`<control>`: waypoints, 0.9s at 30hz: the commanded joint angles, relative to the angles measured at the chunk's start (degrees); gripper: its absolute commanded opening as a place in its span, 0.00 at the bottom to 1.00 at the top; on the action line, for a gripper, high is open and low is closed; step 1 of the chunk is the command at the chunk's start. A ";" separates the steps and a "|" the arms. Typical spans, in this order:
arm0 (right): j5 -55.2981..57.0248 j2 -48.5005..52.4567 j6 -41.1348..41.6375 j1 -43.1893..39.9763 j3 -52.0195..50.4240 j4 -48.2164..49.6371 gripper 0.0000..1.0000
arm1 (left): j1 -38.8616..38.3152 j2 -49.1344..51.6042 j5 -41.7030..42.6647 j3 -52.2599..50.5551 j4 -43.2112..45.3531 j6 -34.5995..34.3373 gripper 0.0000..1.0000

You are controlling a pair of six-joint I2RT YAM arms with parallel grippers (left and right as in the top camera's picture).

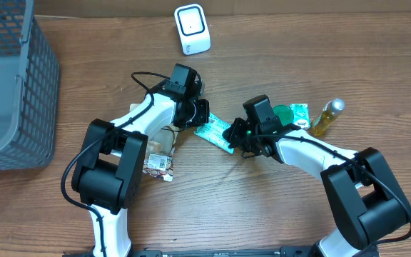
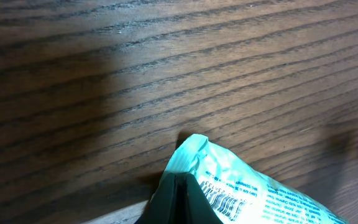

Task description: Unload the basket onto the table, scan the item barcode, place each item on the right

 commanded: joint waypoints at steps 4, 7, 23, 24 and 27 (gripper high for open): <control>-0.50 0.31 -1.51 0.37 0.13 2.01 0.21 | -0.79 3.30 -3.87 -3.15 -1.42 1.16 0.04; -0.46 0.31 -1.53 0.35 0.13 2.01 0.16 | -0.81 3.30 -4.39 -3.15 -1.40 1.16 0.04; -1.18 -4.57 -18.34 0.35 0.13 2.12 0.04 | -0.17 2.43 -5.11 -0.90 -2.12 1.25 0.04; -1.33 -4.57 -19.80 0.35 0.13 1.97 0.04 | 0.20 1.97 -5.11 0.07 -2.64 1.77 0.04; -2.78 -4.57 -24.09 0.35 0.13 1.64 0.04 | 1.62 -0.33 -6.14 3.26 -5.38 3.87 0.04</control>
